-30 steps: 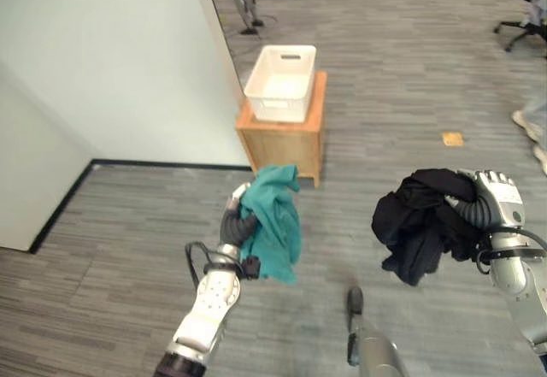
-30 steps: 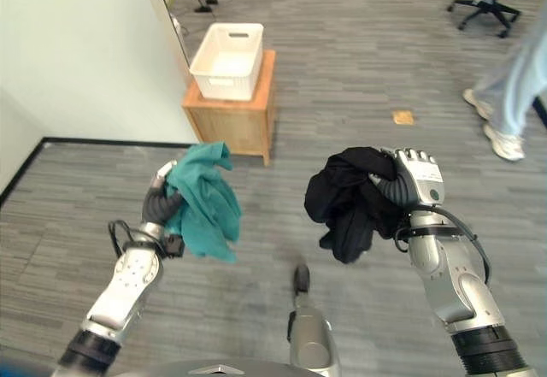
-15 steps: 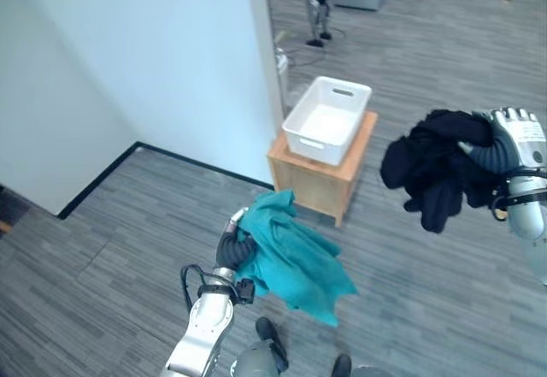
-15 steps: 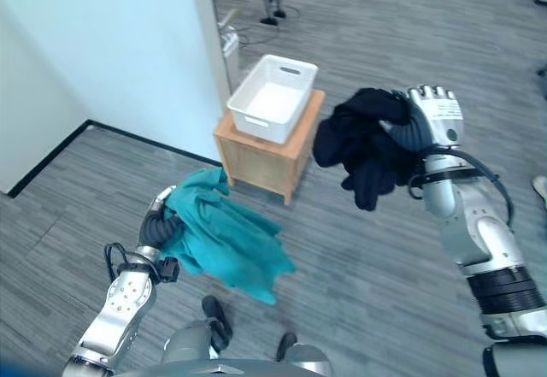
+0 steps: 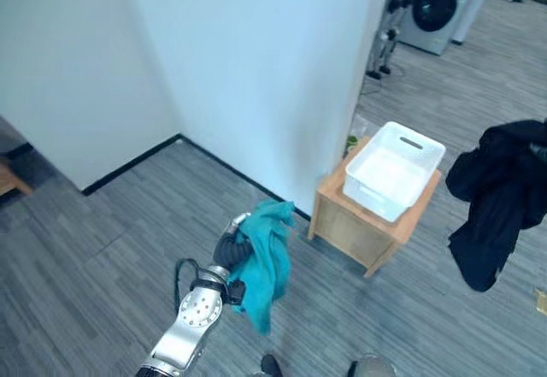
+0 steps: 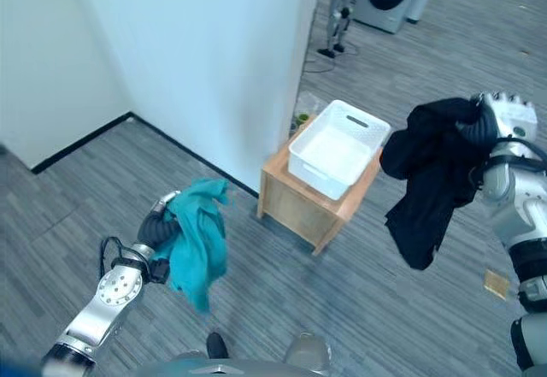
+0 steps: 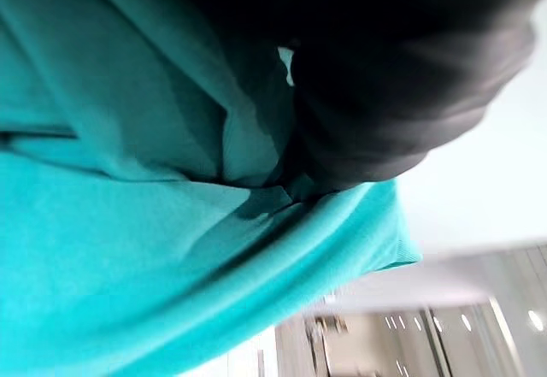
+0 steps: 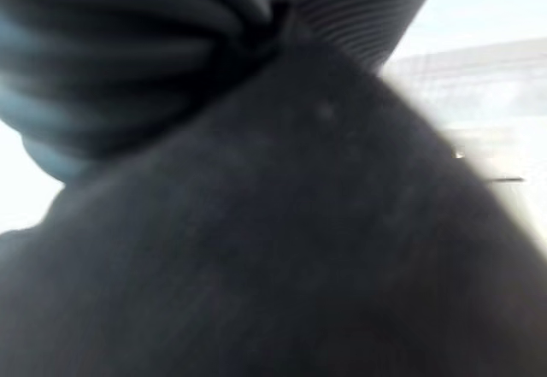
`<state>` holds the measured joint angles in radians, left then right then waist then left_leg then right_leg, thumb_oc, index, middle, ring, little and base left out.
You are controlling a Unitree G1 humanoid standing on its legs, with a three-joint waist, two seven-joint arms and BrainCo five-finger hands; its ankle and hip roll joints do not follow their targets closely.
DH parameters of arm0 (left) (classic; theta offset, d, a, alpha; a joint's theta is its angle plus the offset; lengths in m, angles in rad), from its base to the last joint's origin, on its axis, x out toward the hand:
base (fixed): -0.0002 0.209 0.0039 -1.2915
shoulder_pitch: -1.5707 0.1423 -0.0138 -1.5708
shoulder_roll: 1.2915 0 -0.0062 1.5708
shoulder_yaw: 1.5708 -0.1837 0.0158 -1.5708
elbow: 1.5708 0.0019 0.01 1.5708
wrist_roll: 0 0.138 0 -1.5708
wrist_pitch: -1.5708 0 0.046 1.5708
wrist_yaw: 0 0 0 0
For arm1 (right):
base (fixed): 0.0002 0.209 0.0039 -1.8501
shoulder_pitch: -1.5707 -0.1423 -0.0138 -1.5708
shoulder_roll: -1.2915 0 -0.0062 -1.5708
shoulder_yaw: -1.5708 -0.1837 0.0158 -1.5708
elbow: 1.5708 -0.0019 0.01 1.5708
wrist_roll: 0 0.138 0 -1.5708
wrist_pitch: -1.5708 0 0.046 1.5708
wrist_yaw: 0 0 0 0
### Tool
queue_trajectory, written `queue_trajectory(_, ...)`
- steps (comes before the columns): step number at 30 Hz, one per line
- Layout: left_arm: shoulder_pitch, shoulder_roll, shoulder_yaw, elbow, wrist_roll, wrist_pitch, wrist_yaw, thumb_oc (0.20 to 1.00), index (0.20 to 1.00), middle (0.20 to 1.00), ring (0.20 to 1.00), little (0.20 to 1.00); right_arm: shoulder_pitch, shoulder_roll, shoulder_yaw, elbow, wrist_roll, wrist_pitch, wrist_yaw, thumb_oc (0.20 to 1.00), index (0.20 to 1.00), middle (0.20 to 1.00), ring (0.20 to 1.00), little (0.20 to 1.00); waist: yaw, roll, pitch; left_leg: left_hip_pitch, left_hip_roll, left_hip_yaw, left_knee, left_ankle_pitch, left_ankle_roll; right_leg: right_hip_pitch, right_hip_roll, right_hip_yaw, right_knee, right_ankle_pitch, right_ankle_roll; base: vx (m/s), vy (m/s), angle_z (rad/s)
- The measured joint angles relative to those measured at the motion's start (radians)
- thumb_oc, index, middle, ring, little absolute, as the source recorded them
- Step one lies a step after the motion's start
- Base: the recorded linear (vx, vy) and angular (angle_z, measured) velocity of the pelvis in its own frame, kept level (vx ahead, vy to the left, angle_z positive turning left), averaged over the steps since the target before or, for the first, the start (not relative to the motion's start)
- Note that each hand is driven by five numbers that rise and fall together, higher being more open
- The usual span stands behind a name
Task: Pick up bed clothes into laundry basket.
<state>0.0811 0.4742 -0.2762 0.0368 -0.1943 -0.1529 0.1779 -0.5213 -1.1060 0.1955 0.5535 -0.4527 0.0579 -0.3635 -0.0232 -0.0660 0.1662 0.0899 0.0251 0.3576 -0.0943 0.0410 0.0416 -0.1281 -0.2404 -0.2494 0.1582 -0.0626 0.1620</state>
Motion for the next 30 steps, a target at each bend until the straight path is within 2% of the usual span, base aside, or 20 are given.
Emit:
queue_trajectory(1, 0.007, -0.004, 0.0, 0.019, -0.001, 0.0, -0.01, 0.2, 0.2, 0.2, 0.2, 0.2, 0.015, -0.022, 0.0, -0.007, 0.001, -0.001, 0.002, 0.2, 0.2, 0.2, 0.2, 0.2, 0.001, 0.006, 0.002, -0.009, 0.008, -0.067, 0.0, -0.011, -0.011, 0.013, 0.02, 0.102, -0.141, 0.096, 0.003, 0.15, -0.344, 0.98)
queue_trajectory(2, 0.008, -0.003, 0.004, 0.027, -0.001, 0.0, -0.011, 0.2, 0.2, 0.2, 0.2, 0.2, 0.015, -0.035, -0.001, -0.006, 0.001, -0.003, 0.003, 0.2, 0.2, 0.2, 0.2, 0.2, 0.001, 0.007, 0.002, -0.016, 0.016, -0.072, 0.0, -0.017, -0.024, 0.018, 0.013, 0.124, -0.219, 0.138, 0.002, 0.15, -0.23, 0.95)
queue_trajectory(3, 0.008, -0.001, 0.013, 0.039, -0.002, 0.002, -0.016, 0.2, 0.2, 0.2, 0.2, 0.2, 0.011, -0.047, -0.002, -0.005, 0.001, -0.002, 0.005, 0.2, 0.2, 0.2, 0.2, 0.2, 0.002, 0.005, 0.003, -0.016, 0.018, -0.065, 0.0, -0.016, -0.033, 0.028, -0.002, 0.106, -0.268, 0.17, 0.002, 0.03, -0.131, 0.57)
queue_trajectory(4, 0.013, 0.004, 0.023, 0.044, -0.002, 0.003, -0.02, 0.2, 0.2, 0.2, 0.2, 0.2, 0.01, -0.056, -0.002, -0.009, 0.001, -0.001, 0.006, 0.2, 0.2, 0.2, 0.2, 0.2, 0.006, -0.002, 0.003, -0.01, 0.019, -0.071, 0.0, -0.015, -0.056, 0.037, -0.024, 0.08, -0.268, 0.205, 0.005, 0.11, -0.175, 0.44)
queue_trajectory(5, 0.027, 0.007, 0.037, 0.044, -0.001, 0.002, -0.022, 0.2, 0.2, 0.2, 0.2, 0.2, 0.007, -0.057, -0.002, -0.01, 0.001, -0.003, 0.005, 0.2, 0.2, 0.2, 0.2, 0.2, 0.012, -0.012, 0.005, 0.009, 0.025, -0.073, -0.001, -0.019, -0.085, 0.055, -0.03, 0.053, -0.262, 0.295, -0.003, 0.22, -0.301, 0.39)
queue_trajectory(6, 0.062, -0.023, 0.042, 0.045, -0.001, 0.003, -0.025, 0.2, 0.2, 0.2, 0.2, 0.2, 0.013, -0.062, -0.003, 0.0, 0.0, -0.002, 0.007, 0.2, 0.2, 0.2, 0.2, 0.2, 0.014, 0.036, 0.009, 0.041, 0.102, -0.038, -0.005, -0.027, -0.101, 0.104, 0.027, 0.017, -0.268, 0.266, -0.019, 0.23, -0.31, 0.26)
queue_trajectory(9, 0.093, -0.087, 0.054, 0.043, -0.001, 0.002, -0.029, 0.2, 0.2, 0.2, 0.2, 0.2, -0.009, -0.068, -0.006, 0.008, 0.0, 0.005, 0.012, 0.2, 0.2, 0.2, 0.2, 0.2, 0.024, 0.092, 0.0, 0.087, 0.154, 0.014, 0.002, -0.016, -0.112, 0.142, 0.086, 0.012, -0.263, 0.228, -0.04, 0.15, -0.188, -0.05)
queue_trajectory(12, 0.125, -0.104, 0.061, 0.019, -0.001, -0.001, -0.034, 0.2, 0.2, 0.2, 0.2, 0.2, -0.037, -0.085, -0.009, 0.024, 0.0, 0.004, 0.023, 0.2, 0.2, 0.2, 0.2, 0.2, 0.023, 0.106, -0.006, 0.085, 0.182, 0.042, 0.047, -0.011, -0.117, 0.155, 0.111, 0.012, -0.262, 0.215, -0.053, 0.12, -0.175, -0.13)
queue_trajectory(13, 0.127, -0.104, 0.062, 0.019, -0.002, -0.001, -0.034, 0.2, 0.2, 0.2, 0.2, 0.2, -0.059, -0.086, 0.001, 0.041, 0.001, 0.003, 0.023, 0.2, 0.2, 0.2, 0.2, 0.2, 0.022, 0.115, -0.011, 0.082, 0.185, 0.041, 0.047, 0.0, -0.133, 0.157, 0.113, 0.01, -0.262, 0.211, -0.053, 0.12, -0.216, -0.06)
queue_trajectory(15, 0.122, -0.111, 0.067, 0.02, -0.007, -0.001, -0.035, 0.2, 0.2, 0.2, 0.2, 0.2, -0.114, -0.099, 0.021, 0.079, 0.002, 0.003, 0.021, 0.2, 0.2, 0.2, 0.2, 0.2, 0.02, 0.119, -0.011, 0.065, 0.187, 0.038, 0.049, 0.005, -0.141, 0.156, 0.115, -0.01, -0.262, 0.201, -0.054, 0.06, -0.135, 0.2)
queue_trajectory(16, 0.108, -0.115, 0.069, 0.023, -0.025, -0.001, -0.035, 0.2, 0.2, 0.2, 0.2, 0.2, -0.137, -0.101, 0.03, 0.098, 0.006, 0.004, 0.023, 0.2, 0.2, 0.2, 0.2, 0.2, 0.011, 0.115, -0.009, 0.063, 0.187, 0.037, 0.05, 0.005, -0.142, 0.157, 0.112, -0.016, -0.262, 0.202, -0.054, 0.03, -0.117, 0.31)
queue_trajectory(20, 0.109, -0.115, 0.079, 0.022, -0.04, -0.001, -0.035, 0.2, 0.2, 0.2, 0.2, 0.2, -0.183, -0.102, 0.061, 0.121, 0.032, -0.002, 0.022, 0.2, 0.2, 0.2, 0.2, 0.2, 0.026, 0.114, -0.007, 0.04, 0.192, 0.027, 0.056, 0.013, -0.153, 0.158, 0.112, -0.046, -0.262, 0.197, -0.049, 0.06, -0.212, 0.28)
queue_trajectory(21, 0.102, -0.104, 0.078, 0.024, -0.061, 0.001, -0.034, 0.2, 0.2, 0.2, 0.2, 0.2, -0.229, -0.081, 0.1, 0.116, 0.033, 0.006, 0.019, 0.2, 0.2, 0.2, 0.2, 0.2, 0.03, 0.117, 0.006, 0.029, 0.195, 0.0, 0.083, 0.014, -0.154, 0.157, 0.116, -0.059, -0.261, 0.173, -0.055, 0.06, -0.211, 0.18)
queue_trajectory(22, 0.092, -0.093, 0.076, 0.03, -0.07, 0.002, -0.035, 0.2, 0.2, 0.2, 0.2, 0.2, -0.234, -0.065, 0.1, 0.096, 0.032, 0.0, 0.02, 0.2, 0.2, 0.2, 0.2, 0.2, 0.038, 0.113, 0.013, 0.023, 0.198, -0.006, 0.105, 0.014, -0.154, 0.167, 0.114, -0.046, -0.267, 0.174, -0.054, 0.05, -0.18, 0.08)
queue_trajectory(24, 0.068, -0.087, 0.073, 0.034, -0.077, 0.002, -0.037, 0.2, 0.2, 0.2, 0.2, 0.2, -0.235, -0.061, 0.104, 0.026, 0.028, -0.005, 0.017, 0.2, 0.2, 0.2, 0.2, 0.2, 0.055, 0.117, 0.027, -0.012, 0.21, -0.025, 0.204, 0.019, -0.159, 0.171, 0.113, -0.05, -0.25, 0.158, -0.078, 0.06, -0.217, -0.01)
queue_trajectory(25, 0.062, -0.083, 0.073, 0.033, -0.077, 0.001, -0.037, 0.2, 0.2, 0.2, 0.2, 0.2, -0.234, -0.058, 0.107, 0.002, 0.028, -0.007, 0.017, 0.2, 0.2, 0.2, 0.2, 0.2, 0.054, 0.111, 0.034, -0.032, 0.217, -0.042, 0.251, 0.023, -0.166, 0.171, 0.104, -0.043, -0.238, 0.15, -0.085, 0.1, -0.211, -0.01)
queue_trajectory(26, 0.053, -0.081, 0.07, 0.033, -0.077, 0.001, -0.037, 0.2, 0.2, 0.2, 0.2, 0.2, -0.241, -0.055, 0.112, -0.013, 0.024, -0.007, 0.016, 0.2, 0.2, 0.2, 0.2, 0.2, 0.059, 0.105, 0.043, -0.047, 0.222, -0.072, 0.313, 0.044, -0.198, 0.173, 0.107, -0.038, -0.222, 0.134, -0.102, 0.12, -0.143, -0.25)
queue_trajectory(27, 0.025, -0.074, 0.046, 0.032, -0.076, 0.002, -0.034, 0.2, 0.2, 0.2, 0.2, 0.2, -0.25, -0.05, 0.113, -0.049, 0.021, -0.005, 0.016, 0.2, 0.2, 0.2, 0.2, 0.2, 0.069, 0.09, 0.062, -0.101, 0.234, -0.131, 0.448, 0.086, -0.244, 0.171, 0.104, -0.013, -0.193, 0.117, -0.12, 0.21, -0.055, -0.44)
queue_trajectory(28, 0.004, -0.068, 0.03, 0.033, -0.076, 0.002, -0.032, 0.2, 0.2, 0.2, 0.2, 0.2, -0.257, -0.031, 0.11, -0.082, 0.02, -0.004, 0.011, 0.2, 0.2, 0.2, 0.2, 0.2, 0.063, 0.065, 0.076, -0.149, 0.24, -0.15, 0.543, 0.121, -0.226, 0.183, 0.097, 0.016, -0.196, 0.115, -0.127, 0.34, 0.109, -0.62)
queue_trajectory(30, -0.019, -0.064, -0.024, 0.001, -0.072, 0.003, -0.032, 0.2, 0.2, 0.2, 0.2, 0.2, -0.262, 0.014, 0.11, -0.15, 0.019, 0.0, -0.005, 0.2, 0.2, 0.2, 0.2, 0.2, 0.037, 0.037, 0.077, -0.158, 0.199, -0.15, 0.469, 0.054, -0.246, 0.189, 0.087, 0.067, -0.225, 0.125, -0.136, 0.29, 0.161, -0.64)
